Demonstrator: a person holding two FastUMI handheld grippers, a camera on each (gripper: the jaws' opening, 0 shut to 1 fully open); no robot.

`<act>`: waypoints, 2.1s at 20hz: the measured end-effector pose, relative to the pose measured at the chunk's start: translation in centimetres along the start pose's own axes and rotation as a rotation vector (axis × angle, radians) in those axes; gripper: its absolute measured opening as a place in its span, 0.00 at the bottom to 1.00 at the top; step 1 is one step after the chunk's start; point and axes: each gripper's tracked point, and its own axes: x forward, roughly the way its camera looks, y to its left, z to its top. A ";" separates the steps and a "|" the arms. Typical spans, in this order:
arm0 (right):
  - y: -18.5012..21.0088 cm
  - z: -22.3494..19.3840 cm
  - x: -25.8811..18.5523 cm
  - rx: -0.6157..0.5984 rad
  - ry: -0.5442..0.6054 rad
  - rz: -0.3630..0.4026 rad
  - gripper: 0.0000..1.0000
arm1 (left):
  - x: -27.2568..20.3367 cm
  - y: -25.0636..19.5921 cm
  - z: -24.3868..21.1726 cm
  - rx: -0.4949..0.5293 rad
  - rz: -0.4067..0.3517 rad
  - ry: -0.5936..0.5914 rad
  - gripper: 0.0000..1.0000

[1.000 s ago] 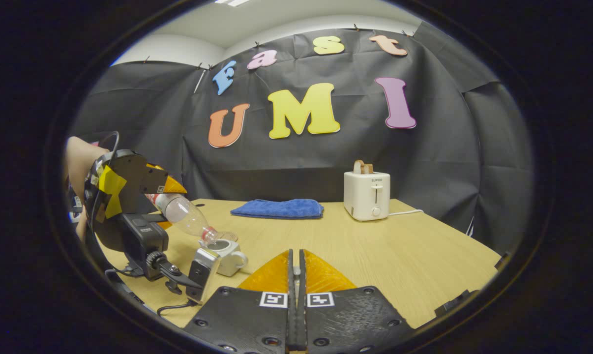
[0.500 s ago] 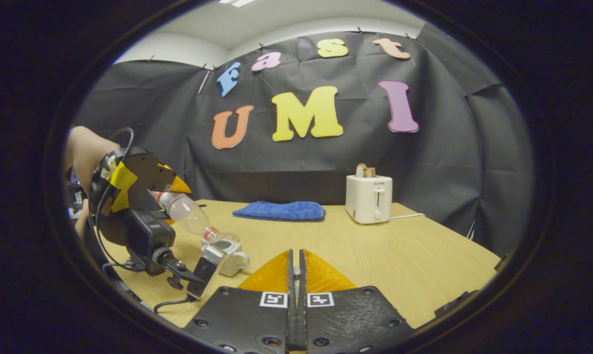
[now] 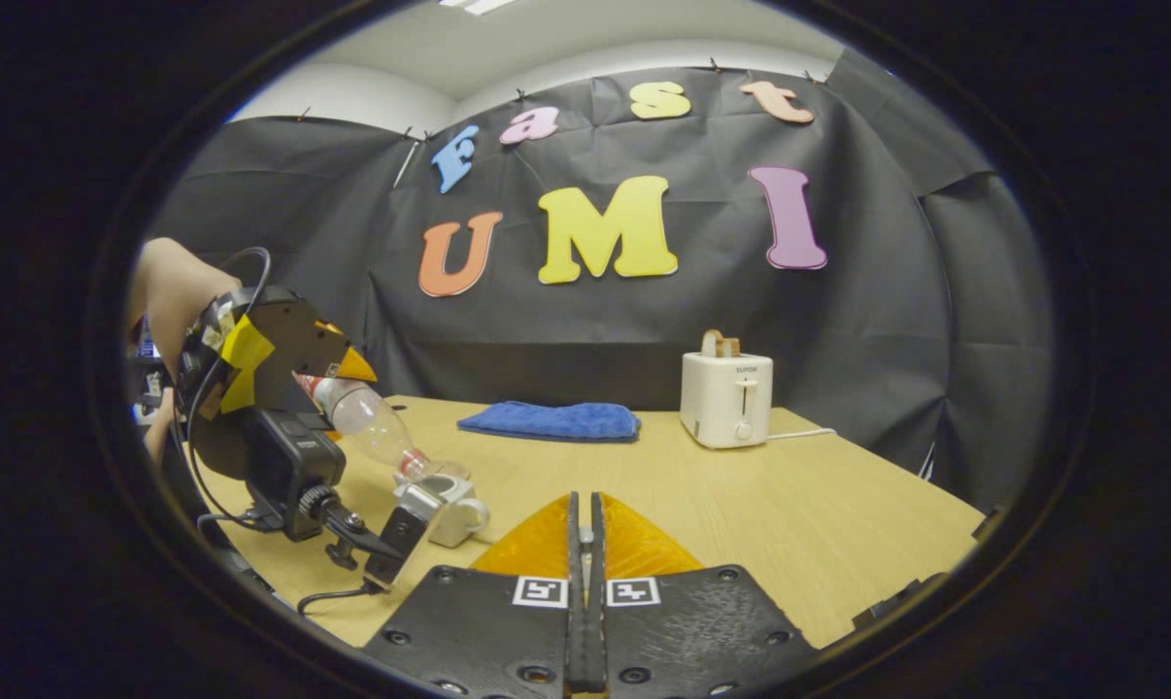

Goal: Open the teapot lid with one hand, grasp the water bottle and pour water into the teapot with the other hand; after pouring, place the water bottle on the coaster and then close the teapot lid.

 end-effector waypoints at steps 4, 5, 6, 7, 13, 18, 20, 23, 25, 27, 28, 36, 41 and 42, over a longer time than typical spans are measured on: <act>-0.4 -0.1 0.2 -0.002 -0.006 -0.014 0.00 | -0.2 0.7 0.2 -0.146 0.020 -0.041 0.75; -0.5 -0.3 0.4 -0.002 -0.004 -0.017 0.00 | -0.2 1.2 0.2 -0.208 0.027 -0.056 0.75; -0.5 -0.6 0.6 -0.005 0.003 -0.022 0.00 | -0.3 1.4 0.1 -0.273 0.018 -0.065 0.75; -0.7 -0.9 0.6 -0.010 0.009 -0.026 0.00 | -0.2 1.9 0.1 -0.341 0.022 -0.082 0.75; -0.8 -1.3 0.8 -0.027 0.015 -0.040 0.00 | 0.5 4.5 -0.1 -0.800 -0.009 -0.167 0.75; -0.6 -1.5 1.0 -0.039 0.020 -0.040 0.00 | 1.4 6.2 -1.0 -1.115 -0.018 -0.210 0.75; -0.7 -1.6 0.9 -0.038 0.019 -0.040 0.00 | 2.2 6.3 -1.1 -1.230 -0.009 -0.226 0.75; -0.7 -1.6 0.9 -0.034 0.022 -0.042 0.00 | 3.4 5.6 -0.6 -1.477 -0.019 -0.256 0.75; -0.6 -1.5 0.9 -0.033 0.022 -0.037 0.00 | 4.1 5.2 0.1 -1.657 -0.024 -0.291 0.76; -0.5 -1.5 0.7 -0.036 0.021 -0.035 0.00 | 5.0 5.4 1.1 -1.820 -0.048 -0.344 0.76; -0.5 -1.5 0.7 -0.040 0.023 -0.035 0.00 | 5.3 5.6 1.9 -1.883 -0.069 -0.376 0.76; -0.2 -1.2 0.2 -0.056 0.012 -0.036 0.00 | 6.9 6.7 4.1 -1.947 -0.048 -0.450 0.77; -0.7 -1.2 0.0 -0.055 0.006 -0.050 0.00 | 8.1 5.6 5.3 -2.004 -0.092 -0.437 0.78; -0.8 -1.1 0.0 -0.055 0.006 -0.053 0.00 | 8.3 5.3 5.4 -2.009 -0.092 -0.431 0.78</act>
